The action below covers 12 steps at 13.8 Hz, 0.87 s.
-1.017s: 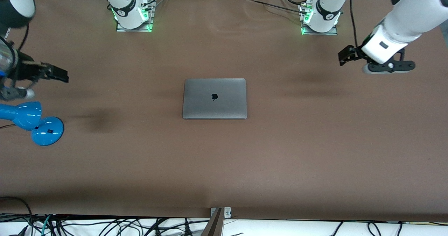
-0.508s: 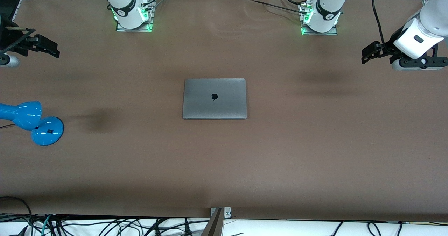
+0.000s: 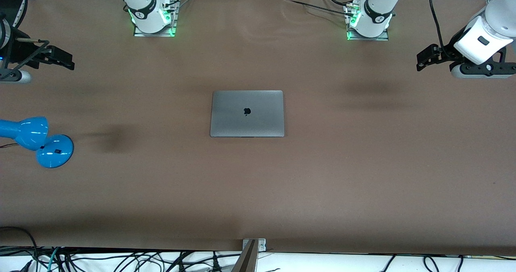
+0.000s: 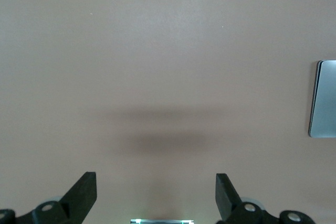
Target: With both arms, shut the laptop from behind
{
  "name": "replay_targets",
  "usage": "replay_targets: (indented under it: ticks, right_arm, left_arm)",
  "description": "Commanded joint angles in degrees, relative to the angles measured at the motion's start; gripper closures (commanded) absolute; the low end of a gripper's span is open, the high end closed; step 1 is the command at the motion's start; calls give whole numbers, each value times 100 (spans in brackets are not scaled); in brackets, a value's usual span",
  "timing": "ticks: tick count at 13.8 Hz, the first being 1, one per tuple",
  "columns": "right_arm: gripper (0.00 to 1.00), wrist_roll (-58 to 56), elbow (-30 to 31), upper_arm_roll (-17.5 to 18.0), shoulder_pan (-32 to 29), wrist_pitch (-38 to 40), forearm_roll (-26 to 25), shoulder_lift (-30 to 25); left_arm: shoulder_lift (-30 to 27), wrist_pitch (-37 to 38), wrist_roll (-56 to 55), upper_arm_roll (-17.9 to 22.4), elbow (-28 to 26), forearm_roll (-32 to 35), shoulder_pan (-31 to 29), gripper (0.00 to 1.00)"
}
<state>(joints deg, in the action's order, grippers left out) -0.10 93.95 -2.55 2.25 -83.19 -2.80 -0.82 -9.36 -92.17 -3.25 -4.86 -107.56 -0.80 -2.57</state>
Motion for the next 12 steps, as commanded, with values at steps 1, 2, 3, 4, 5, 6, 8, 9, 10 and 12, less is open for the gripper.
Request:
replay_targets:
  ticks: [1,2,3,4,5,6,8,9,10,12]
  right_arm:
    - [0,36,-8,-43,30,-22,86,-59]
    - [0,36,-17,-43,30,-22,86,-59]
    - [0,36,-17,-52,21,-14,86,-50]
    - [0,36,-17,-52,12,-5,86,-50]
    - [0,36,-17,-61,12,13,86,-50]
    - [0,36,-17,-61,12,13,86,-50]
    - [0,36,-26,-61,12,13,86,-50]
    - [0,36,-26,-61,12,13,86,-32]
    - [0,36,-35,-61,12,13,86,-32]
    - [0,36,-35,-61,12,4,86,-24]
  left_arm:
    - [66,156,105,-7,148,-60,2,0]
    - [66,165,105,-7,148,-69,2,0]
    - [66,165,105,-7,148,-69,2,0]
    - [66,165,105,-7,148,-69,-6,0]
    - [66,173,88,-15,148,-69,-7,0]
    - [57,261,88,-41,165,-69,-7,0]
    - [66,358,79,-33,288,-69,-24,0]
    - [66,358,70,-33,288,-78,-50,0]
    - [66,358,70,-33,297,-78,-59,0]
    - [66,376,79,-24,306,-78,-68,0]
